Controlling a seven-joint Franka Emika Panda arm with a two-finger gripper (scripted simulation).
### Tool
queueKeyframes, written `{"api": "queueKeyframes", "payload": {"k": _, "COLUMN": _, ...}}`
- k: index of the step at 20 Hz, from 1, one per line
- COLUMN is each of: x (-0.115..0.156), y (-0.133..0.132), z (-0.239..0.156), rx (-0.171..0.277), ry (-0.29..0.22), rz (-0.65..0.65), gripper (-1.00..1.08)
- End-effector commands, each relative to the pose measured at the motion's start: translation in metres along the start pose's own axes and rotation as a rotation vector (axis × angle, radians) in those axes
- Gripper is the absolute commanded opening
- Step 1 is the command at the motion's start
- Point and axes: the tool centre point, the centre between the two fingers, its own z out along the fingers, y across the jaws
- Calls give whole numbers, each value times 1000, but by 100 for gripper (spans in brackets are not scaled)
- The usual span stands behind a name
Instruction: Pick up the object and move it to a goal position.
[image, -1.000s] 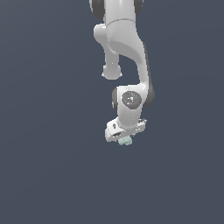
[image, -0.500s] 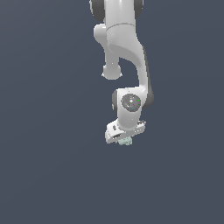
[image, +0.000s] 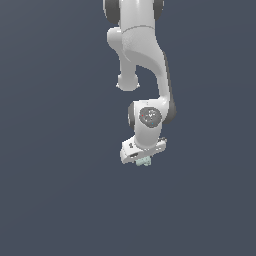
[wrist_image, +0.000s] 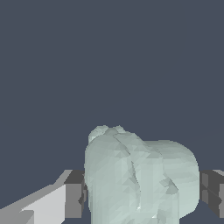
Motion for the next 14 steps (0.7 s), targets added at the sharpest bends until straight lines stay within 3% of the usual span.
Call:
{"api": "queueKeyframes", "payload": {"k": 1, "x": 2, "y": -2, "z": -6, "rx": 0, "ry": 1, "rz": 0, "gripper": -100}}
{"api": "queueKeyframes", "payload": {"k": 7, "x": 8, "y": -13, "z": -40, "rx": 0, "ry": 1, "rz": -1, "gripper": -100}}
{"api": "queueKeyframes", "payload": {"k": 14, "x": 20, "y": -33, "z": -106, "rx": 0, "ry": 1, "rz": -1, "gripper": -100}}
